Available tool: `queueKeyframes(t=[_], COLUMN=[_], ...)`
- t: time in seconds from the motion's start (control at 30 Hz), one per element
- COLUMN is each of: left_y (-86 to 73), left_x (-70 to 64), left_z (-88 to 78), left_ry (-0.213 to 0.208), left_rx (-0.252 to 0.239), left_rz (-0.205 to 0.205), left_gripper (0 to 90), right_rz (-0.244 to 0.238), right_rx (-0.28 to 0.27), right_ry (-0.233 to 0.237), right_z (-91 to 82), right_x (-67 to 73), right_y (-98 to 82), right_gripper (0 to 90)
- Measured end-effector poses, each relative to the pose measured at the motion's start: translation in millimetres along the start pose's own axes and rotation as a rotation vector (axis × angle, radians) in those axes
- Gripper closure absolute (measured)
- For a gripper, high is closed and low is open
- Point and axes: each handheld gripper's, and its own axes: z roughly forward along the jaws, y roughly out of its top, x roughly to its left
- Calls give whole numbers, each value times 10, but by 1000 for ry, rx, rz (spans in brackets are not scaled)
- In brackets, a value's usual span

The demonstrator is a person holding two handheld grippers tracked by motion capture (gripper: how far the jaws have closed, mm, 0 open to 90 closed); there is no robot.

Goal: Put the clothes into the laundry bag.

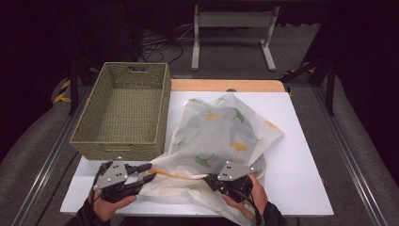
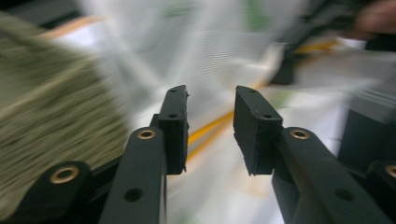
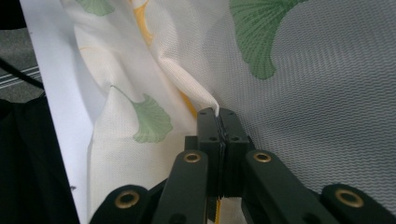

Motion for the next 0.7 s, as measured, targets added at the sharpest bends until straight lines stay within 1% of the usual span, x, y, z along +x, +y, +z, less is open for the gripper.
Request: queueKeyframes(t=[0.03, 0.07, 0.13, 0.17, 0.2, 0.23, 0.27, 0.3, 0.37, 0.4, 0.43, 0.47, 0.5, 0.53, 0.57, 0.6, 0.63, 0.67, 0.7], left_y=[57, 95, 170, 221, 269, 269, 303, 336, 379, 399, 426, 440, 456, 468, 473, 472, 464, 454, 444], left_x=[-81, -132, -216, -268, -311, -311, -334, -363, -407, -423, -434, -441, -446, -451, -450, -430, -408, -391, -374], left_z=[196, 356, 613, 767, 915, 915, 1028, 1157, 1365, 1440, 1524, 1575, 1632, 1685, 1735, 1775, 1822, 1862, 1884], left_ry=[-71, -108, -161, -191, -208, -208, -223, -243, -270, -277, -274, -273, -265, -231, -205, -192, -169, -158, -156], left_rx=[40, 70, 126, 152, 172, 172, 185, 198, 214, 219, 222, 225, 232, 237, 235, 230, 219, 210, 207], left_rz=[25, 45, 102, 134, 153, 153, 164, 175, 189, 197, 213, 220, 232, 244, 249, 248, 243, 237, 226], left_gripper=[678, 702, 709, 709, 693, 664, 664, 645, 595, 580, 571, 571, 571, 576, 605, 642, 689, 756, 786], right_rz=[2, 3, 4, 6, 9, 9, 11, 14, 19, 25, 27, 27, 30, 29, 30, 28, 29, 34, 40], right_rx=[-2, -4, -4, -6, -11, -11, -16, -20, -25, -27, -30, -36, -39, -39, -41, -45, -44, -40, -35], right_ry=[-3, -6, -7, -8, -7, -7, -10, -11, -16, -21, -24, -29, -29, -35, -34, -35, -38, -39, -38], right_z=[3, 6, 9, 6, -2, -2, -13, -21, -37, -45, -54, -67, -74, -86, -96, -102, -106, -106, -106], right_x=[-5, -7, -9, -10, -15, -15, -21, -28, -39, -44, -48, -52, -52, -54, -58, -62, -65, -69, -71], right_y=[9, 20, 28, 29, 29, 29, 29, 28, 20, 13, 9, 8, 8, 7, 7, 5, 1, -9, -19], right_gripper=[898, 898, 898, 898, 898, 898, 898, 898, 898, 898, 898, 898, 898, 898, 898, 898, 898, 898, 898])
